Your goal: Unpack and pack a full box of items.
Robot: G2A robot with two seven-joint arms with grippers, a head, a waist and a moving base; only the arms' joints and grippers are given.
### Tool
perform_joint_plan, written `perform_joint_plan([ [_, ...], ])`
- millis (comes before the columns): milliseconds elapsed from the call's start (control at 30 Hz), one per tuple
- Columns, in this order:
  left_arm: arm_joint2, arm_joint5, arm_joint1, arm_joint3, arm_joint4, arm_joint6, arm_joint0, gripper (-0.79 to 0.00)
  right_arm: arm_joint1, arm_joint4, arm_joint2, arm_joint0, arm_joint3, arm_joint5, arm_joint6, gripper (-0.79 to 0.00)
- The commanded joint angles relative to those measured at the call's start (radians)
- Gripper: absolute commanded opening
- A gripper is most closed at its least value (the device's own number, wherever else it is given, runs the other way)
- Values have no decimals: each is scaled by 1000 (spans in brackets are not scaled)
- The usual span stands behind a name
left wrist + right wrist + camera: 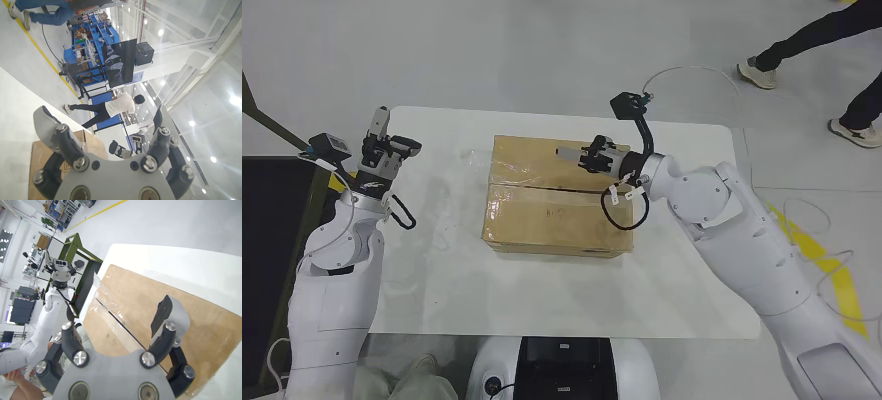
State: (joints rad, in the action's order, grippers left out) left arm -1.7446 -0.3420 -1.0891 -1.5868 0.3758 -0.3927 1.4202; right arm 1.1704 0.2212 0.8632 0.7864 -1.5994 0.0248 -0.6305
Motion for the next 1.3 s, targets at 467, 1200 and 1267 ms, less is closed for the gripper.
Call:
perform_joint_plan([
  [467, 0, 0, 0, 0, 0, 0, 0, 0, 3, 19, -11, -9, 2, -1, -1, 0],
  [1200, 0, 0, 0, 0, 0, 0, 0, 0, 177, 149, -329, -394, 258, -111, -103, 0],
  [1267, 0, 0, 0, 0, 0, 0, 0, 0, 201, 156, -361, -421, 291, -118, -111, 0],
])
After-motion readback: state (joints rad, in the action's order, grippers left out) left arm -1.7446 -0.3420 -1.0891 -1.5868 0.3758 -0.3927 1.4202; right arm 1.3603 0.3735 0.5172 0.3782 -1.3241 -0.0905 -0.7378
